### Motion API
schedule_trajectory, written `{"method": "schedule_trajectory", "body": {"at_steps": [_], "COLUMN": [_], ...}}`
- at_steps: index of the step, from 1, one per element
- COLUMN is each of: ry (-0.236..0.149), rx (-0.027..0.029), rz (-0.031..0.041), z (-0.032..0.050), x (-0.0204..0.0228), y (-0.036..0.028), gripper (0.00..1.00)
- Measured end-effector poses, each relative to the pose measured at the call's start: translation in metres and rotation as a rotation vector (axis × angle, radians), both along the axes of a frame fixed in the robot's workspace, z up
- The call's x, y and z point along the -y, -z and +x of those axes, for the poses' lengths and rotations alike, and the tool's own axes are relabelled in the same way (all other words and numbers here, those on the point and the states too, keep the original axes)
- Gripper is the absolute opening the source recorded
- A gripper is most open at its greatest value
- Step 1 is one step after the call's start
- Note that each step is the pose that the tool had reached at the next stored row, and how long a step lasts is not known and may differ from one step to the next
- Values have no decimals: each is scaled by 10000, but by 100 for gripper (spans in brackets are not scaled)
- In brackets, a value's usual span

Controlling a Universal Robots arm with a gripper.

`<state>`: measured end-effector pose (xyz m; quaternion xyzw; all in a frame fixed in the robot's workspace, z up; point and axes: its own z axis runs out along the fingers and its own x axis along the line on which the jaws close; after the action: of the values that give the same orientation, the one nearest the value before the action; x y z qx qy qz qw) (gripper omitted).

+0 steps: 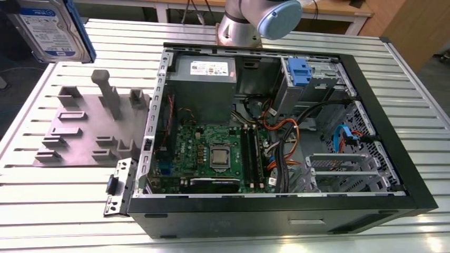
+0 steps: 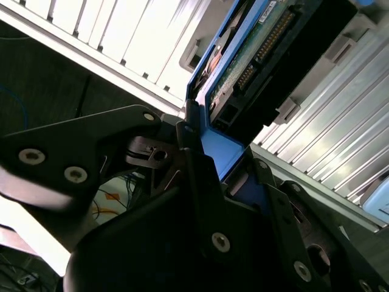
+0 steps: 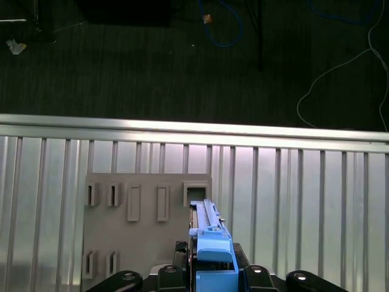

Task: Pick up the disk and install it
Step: 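Pick up the disk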

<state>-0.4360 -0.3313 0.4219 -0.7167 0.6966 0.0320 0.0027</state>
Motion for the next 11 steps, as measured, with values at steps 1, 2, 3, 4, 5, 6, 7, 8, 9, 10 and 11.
{"method": "schedule_trajectory", "body": {"at_steps": [1,2,3,4,5,6,7,8,9,10,11], "ry": [0,0,0,0,0,0,0,0,0,0,0], "rx": [0,0,0,1,1,0,1,1,1,1,1], "rz": [0,0,0,0,0,0,0,1,0,0,1], "z": [0,0,0,0,0,0,0,0,0,0,0], "x": [0,0,0,0,0,0,0,0,0,0,0], "y": [-15,-29,-43,-58,-73,-90,-105,-121,-134,-147,-162], "gripper": [37,37,37,37,37,37,37,37,37,37,37]}}
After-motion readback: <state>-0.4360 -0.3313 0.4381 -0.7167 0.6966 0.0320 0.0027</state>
